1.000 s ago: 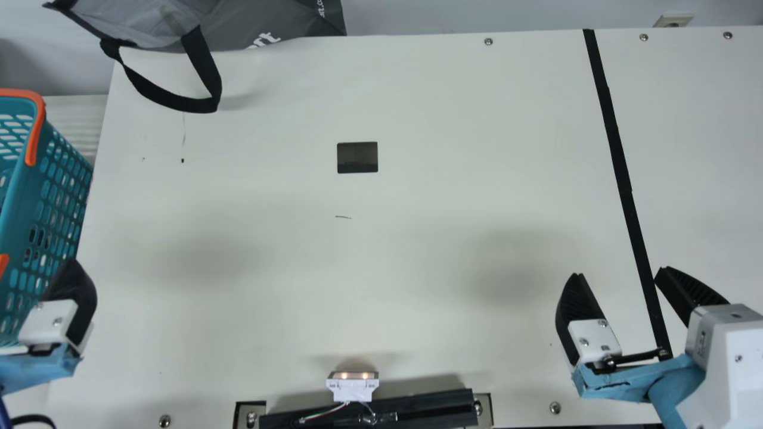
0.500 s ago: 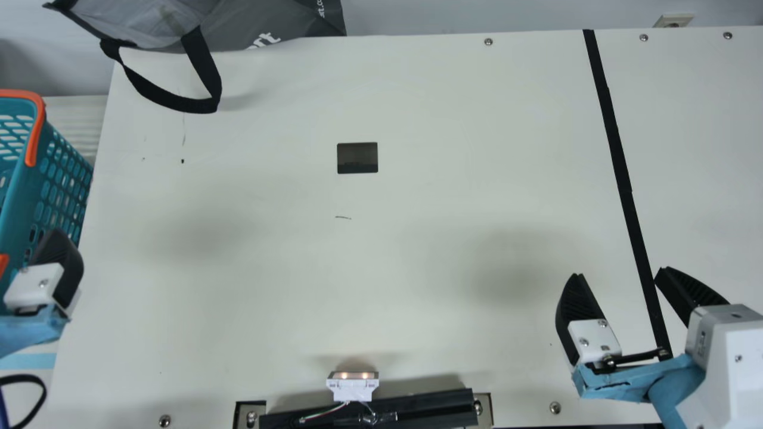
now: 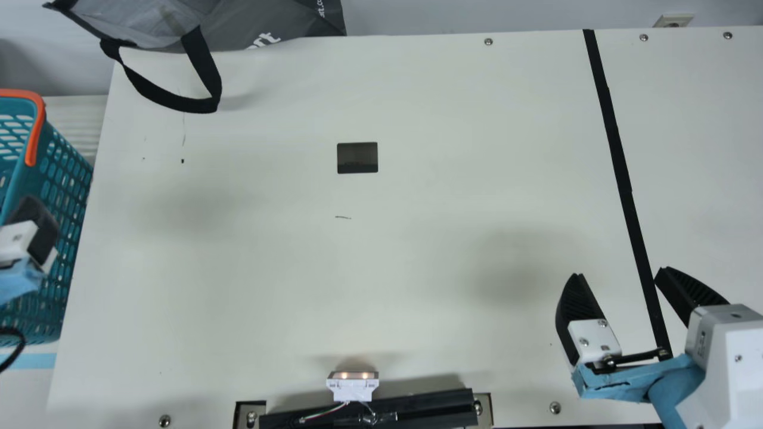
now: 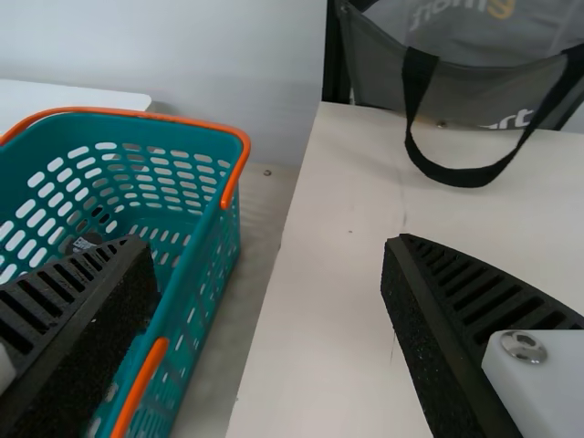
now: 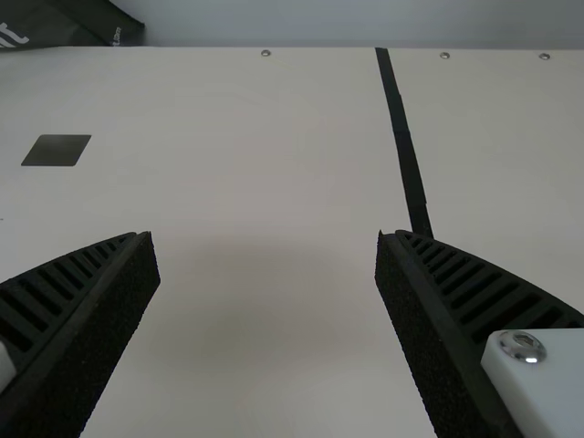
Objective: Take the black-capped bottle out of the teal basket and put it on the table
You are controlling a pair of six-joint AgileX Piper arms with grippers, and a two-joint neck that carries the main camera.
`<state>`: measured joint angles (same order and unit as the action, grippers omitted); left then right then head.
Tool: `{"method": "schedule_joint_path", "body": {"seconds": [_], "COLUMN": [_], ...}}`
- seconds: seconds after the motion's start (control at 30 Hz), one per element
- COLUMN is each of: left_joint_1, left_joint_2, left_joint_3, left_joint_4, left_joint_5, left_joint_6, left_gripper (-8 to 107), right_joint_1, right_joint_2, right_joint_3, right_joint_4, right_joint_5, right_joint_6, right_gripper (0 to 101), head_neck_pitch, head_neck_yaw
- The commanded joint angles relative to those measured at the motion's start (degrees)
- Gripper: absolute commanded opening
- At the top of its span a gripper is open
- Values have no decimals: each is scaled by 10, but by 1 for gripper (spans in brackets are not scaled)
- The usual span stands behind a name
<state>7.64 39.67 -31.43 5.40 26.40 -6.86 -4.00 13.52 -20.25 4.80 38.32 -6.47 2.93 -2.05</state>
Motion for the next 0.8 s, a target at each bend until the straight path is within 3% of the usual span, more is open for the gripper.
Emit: {"method": "schedule_joint_path", "body": {"seconds": [0.0,0.77], "left_joint_1": [9,128], "left_joint_2": [11,138], "left_joint_3": [-4,-38], "left_joint_4": [-3,-91], "left_joint_5": [-3,-61], "left_joint_6": [5,111], "left_gripper": [107,107], "right_joint_1": [0,0], "right_joint_2": [0,0], "right_joint_3": [0,0], "right_joint_4": [0,0], "right_joint_5": [0,-1], "right_joint_6": [0,0], "right_gripper": [91,91], "head_neck_pitch": [-2,-2], "head_neck_yaw": [5,5]}}
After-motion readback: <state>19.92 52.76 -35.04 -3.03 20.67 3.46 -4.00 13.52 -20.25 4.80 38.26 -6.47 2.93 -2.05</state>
